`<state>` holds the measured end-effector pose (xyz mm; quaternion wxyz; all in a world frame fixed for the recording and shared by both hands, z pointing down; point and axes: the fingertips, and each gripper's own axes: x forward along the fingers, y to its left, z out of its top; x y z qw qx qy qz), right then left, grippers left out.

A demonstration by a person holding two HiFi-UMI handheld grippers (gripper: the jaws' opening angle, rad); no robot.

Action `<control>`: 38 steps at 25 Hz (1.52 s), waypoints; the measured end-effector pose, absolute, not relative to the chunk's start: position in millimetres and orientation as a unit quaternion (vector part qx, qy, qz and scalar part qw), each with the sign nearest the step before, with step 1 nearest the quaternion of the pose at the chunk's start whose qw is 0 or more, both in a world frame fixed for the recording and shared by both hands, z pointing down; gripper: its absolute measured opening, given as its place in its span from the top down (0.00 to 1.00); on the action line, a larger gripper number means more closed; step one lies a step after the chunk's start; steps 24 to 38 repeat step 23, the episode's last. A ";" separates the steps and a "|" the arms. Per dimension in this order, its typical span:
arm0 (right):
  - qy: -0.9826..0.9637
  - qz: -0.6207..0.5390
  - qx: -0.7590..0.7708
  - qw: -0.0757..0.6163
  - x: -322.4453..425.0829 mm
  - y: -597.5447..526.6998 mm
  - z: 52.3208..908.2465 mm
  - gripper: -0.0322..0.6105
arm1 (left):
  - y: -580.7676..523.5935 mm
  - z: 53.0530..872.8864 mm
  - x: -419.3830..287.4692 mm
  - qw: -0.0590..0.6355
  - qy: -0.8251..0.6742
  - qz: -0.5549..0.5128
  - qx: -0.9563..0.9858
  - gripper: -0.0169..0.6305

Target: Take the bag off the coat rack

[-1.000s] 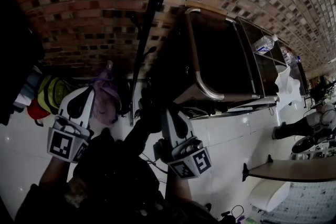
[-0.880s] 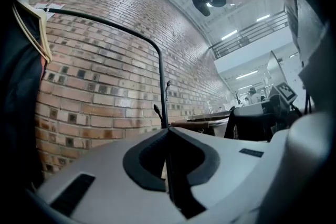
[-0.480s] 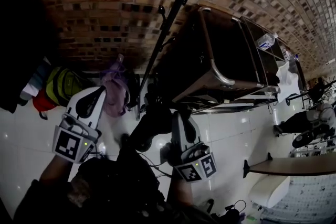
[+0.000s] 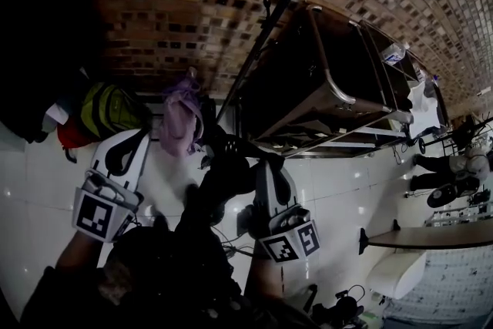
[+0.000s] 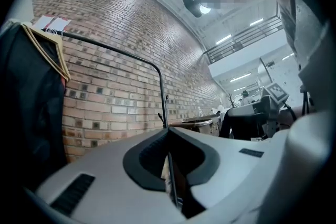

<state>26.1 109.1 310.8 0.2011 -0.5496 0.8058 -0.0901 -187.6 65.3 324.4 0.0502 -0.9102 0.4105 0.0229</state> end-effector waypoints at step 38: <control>0.836 -0.080 -0.515 0.171 -49.4 184.8 308.9 0.93 | 136.0 314.5 -213.5 0.051 0.391 0.040 -0.918 0.92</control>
